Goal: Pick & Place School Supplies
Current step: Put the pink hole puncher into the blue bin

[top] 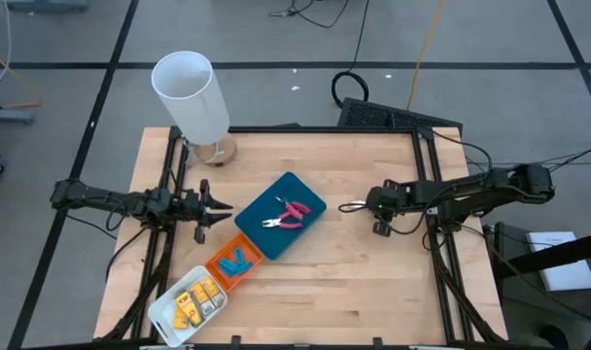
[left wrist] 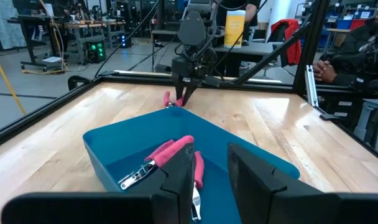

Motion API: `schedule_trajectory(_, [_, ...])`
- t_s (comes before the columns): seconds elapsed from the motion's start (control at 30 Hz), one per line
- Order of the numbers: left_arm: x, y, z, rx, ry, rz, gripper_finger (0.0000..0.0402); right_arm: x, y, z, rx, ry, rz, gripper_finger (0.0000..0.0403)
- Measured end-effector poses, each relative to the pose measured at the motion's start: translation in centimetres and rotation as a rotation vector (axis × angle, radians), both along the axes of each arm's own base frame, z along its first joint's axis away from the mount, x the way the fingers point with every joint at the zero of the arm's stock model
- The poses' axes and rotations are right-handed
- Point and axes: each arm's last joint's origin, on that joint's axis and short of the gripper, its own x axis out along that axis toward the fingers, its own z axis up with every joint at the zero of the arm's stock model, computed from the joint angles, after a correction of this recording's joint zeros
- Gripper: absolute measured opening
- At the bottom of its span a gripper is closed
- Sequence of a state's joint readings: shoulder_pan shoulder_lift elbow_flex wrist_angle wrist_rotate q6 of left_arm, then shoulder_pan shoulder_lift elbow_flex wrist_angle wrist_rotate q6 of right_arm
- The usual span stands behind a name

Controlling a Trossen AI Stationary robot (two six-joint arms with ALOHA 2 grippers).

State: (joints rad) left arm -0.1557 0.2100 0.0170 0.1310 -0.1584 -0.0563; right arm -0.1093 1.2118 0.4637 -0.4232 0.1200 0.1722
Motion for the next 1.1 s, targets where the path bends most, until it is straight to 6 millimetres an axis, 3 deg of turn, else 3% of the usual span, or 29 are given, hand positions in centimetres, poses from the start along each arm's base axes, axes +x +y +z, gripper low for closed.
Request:
schedule_trajectory(0.27, [0.0, 0.0, 0.0, 0.0, 0.0, 0.0, 0.0097, 0.1, 0.0, 0.0, 0.001, -0.015, -0.018, 0.0057])
schedule_trajectory(0.43, [0.0, 0.0, 0.0, 0.0, 0.0, 0.0, 0.0097, 0.4, -0.1, 0.1, -0.005, -0.051, -0.018, 0.004])
schedule_trajectory(1.1, [0.0, 0.0, 0.0, 0.0, 0.0, 0.0, 0.0097, 0.4, 0.0, 1.3, -0.005, -0.154, -0.023, 0.0042])
